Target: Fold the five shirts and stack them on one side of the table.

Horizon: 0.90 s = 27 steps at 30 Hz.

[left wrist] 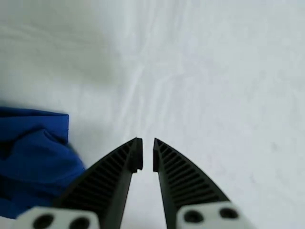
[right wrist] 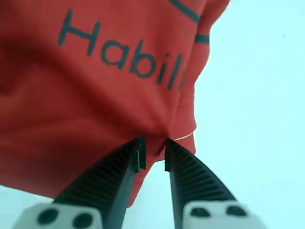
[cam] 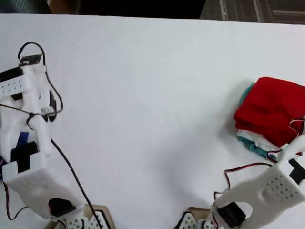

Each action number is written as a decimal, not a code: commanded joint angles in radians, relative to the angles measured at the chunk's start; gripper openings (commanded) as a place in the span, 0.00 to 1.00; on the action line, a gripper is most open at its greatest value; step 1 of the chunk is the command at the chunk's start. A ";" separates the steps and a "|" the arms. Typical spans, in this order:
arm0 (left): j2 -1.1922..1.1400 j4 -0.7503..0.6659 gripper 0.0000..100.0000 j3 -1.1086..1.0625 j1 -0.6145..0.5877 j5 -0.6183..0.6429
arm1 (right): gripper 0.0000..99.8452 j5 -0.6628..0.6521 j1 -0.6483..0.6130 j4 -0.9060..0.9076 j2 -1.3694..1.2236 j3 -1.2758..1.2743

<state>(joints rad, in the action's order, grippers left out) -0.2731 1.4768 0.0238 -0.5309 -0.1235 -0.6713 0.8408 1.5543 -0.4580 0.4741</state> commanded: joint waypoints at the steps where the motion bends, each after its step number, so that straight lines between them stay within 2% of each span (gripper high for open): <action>1: 0.071 -0.005 0.07 0.010 0.009 0.002 | 0.08 -0.008 0.008 0.090 0.074 0.009; 11: 0.071 -0.009 0.07 0.010 0.009 0.002 | 0.08 -0.008 0.024 0.087 0.064 -0.011; 14: 0.071 -0.009 0.07 0.010 0.009 0.002 | 0.02 -0.009 0.022 0.062 0.064 -0.011; 16: 0.071 -0.009 0.07 0.010 0.009 0.002 | 0.03 -0.011 0.022 0.042 0.064 -0.009; 27: 0.071 -0.009 0.07 0.010 0.009 0.002 | 0.02 -0.098 0.024 -0.071 0.073 0.000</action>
<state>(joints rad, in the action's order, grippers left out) -0.2731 1.4768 0.0238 -0.5309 -0.1235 -0.7557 0.8562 1.5221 -0.4580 0.4588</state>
